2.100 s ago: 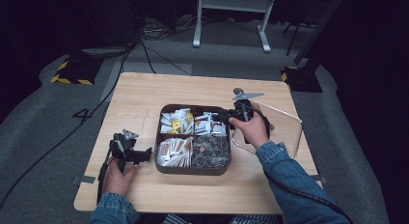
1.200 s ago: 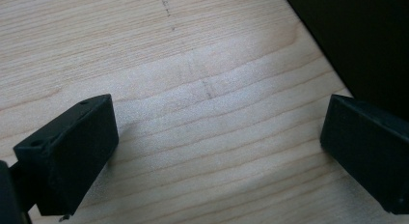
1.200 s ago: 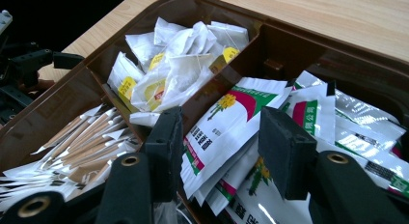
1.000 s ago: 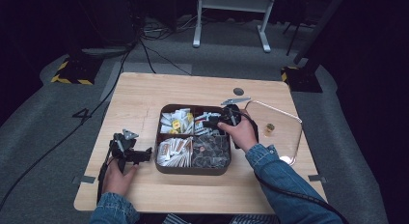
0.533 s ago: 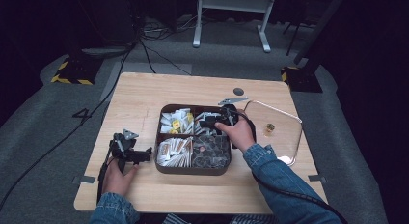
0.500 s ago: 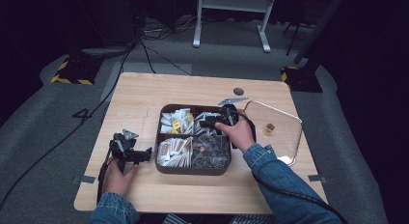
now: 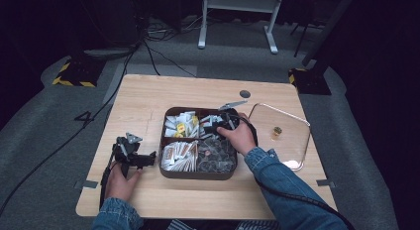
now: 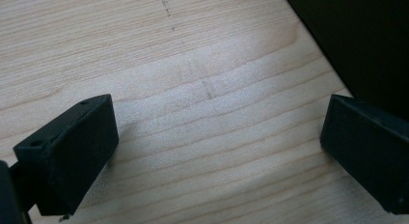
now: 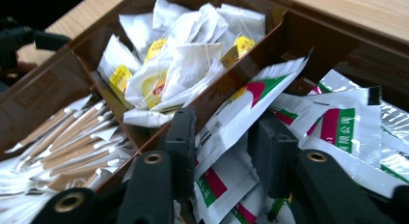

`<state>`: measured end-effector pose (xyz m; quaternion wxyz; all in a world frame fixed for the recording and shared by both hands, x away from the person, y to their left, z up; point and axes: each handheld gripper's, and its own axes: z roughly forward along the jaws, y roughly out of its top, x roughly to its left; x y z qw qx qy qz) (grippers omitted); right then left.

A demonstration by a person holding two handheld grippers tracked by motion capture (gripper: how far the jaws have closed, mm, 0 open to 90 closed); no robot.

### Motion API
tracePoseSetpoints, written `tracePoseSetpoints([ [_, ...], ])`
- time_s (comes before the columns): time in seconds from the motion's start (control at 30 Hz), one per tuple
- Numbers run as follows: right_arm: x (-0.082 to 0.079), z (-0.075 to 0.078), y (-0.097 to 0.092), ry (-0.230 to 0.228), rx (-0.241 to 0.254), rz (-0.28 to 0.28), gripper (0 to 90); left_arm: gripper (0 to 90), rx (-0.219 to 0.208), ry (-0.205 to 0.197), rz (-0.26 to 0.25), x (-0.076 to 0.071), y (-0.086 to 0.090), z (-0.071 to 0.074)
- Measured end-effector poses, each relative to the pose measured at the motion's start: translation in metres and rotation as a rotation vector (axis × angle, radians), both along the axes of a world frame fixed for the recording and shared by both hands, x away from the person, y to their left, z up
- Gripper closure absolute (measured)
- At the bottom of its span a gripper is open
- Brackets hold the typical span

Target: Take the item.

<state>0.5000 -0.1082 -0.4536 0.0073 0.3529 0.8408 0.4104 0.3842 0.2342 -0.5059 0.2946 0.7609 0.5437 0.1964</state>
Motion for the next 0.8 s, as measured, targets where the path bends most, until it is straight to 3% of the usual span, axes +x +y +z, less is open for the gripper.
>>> tracePoseSetpoints([
  [0.17,0.001,-0.001,0.001,0.010,-0.016,0.012,72.3,0.1,0.000,0.000,0.000,0.000,0.000,0.000],
  [0.2,0.001,-0.002,0.001,0.018,-0.016,0.014,82.1,0.1,0.000,0.000,0.000,0.000,0.000,0.000],
  [0.3,0.001,-0.003,-0.001,0.014,-0.014,0.027,86.7,0.1,0.000,0.000,0.000,0.000,0.000,0.000],
  [0.63,-0.002,0.007,-0.003,-0.030,-0.022,0.032,88.4,0.2,-0.001,0.000,0.000,0.000,0.000,0.000],
  [0.8,-0.005,0.017,-0.009,-0.045,0.013,0.030,89.2,0.1,-0.001,0.000,0.001,0.000,0.000,0.000],
])
